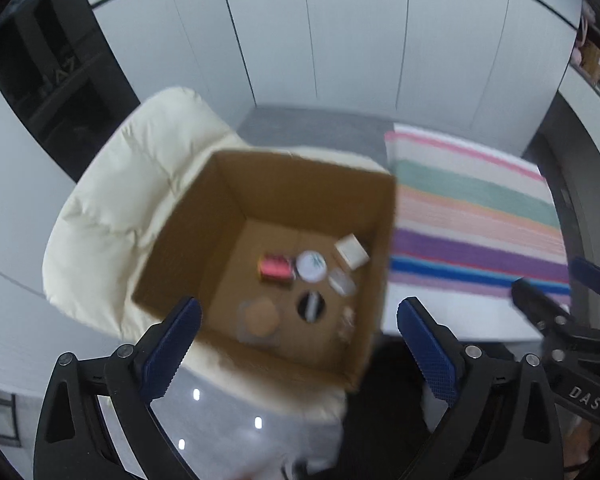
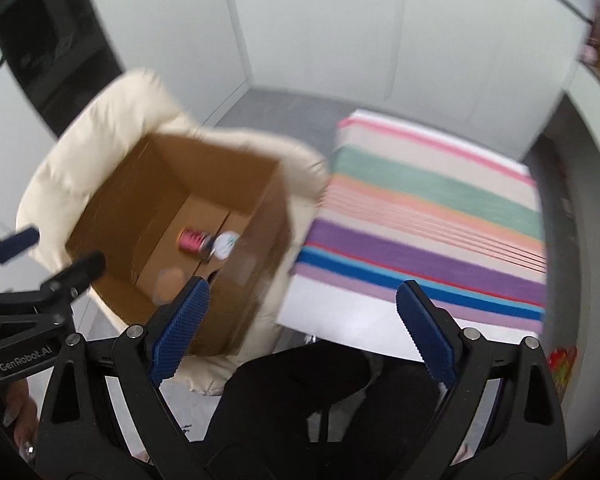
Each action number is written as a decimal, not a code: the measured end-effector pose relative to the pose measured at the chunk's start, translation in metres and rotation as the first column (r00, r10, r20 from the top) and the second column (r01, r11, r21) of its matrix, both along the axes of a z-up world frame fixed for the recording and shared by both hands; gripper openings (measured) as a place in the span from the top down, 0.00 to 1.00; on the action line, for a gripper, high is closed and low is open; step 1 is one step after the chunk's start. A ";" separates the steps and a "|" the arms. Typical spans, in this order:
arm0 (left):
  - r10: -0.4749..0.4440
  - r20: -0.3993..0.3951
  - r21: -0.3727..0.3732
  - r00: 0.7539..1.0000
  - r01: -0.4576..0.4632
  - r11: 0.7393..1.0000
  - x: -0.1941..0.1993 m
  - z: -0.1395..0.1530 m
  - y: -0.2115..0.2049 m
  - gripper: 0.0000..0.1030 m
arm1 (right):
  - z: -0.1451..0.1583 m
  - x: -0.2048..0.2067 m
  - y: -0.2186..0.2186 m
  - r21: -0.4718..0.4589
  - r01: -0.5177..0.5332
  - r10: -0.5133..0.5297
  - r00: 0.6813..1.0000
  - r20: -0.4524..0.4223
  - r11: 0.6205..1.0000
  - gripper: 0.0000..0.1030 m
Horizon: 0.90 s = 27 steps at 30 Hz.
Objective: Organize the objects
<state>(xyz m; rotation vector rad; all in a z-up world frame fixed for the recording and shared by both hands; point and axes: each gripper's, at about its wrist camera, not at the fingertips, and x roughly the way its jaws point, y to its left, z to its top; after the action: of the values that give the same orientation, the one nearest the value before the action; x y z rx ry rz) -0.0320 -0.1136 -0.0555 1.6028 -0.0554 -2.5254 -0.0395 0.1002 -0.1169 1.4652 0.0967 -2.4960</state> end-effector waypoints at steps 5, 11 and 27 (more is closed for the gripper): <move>-0.049 0.023 0.023 0.999 0.049 0.999 0.014 0.036 0.027 0.04 | 0.044 0.027 0.045 -0.078 0.152 -0.151 0.988 0.027 0.985 0.07; -0.132 0.081 0.005 0.988 0.132 0.991 0.032 0.058 0.059 0.04 | 0.075 0.053 0.069 -0.053 0.254 -0.253 0.967 0.030 0.966 0.07; -0.102 0.030 -0.012 0.994 0.103 0.995 0.079 0.090 0.067 0.04 | 0.085 0.097 0.072 -0.023 0.221 -0.221 0.975 0.032 0.975 0.07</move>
<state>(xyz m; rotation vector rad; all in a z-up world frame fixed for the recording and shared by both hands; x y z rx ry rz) 0.0473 -0.0461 0.0346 1.6732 -0.1615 -2.5711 0.0572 0.1726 -0.0319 1.5791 -0.1104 -2.6353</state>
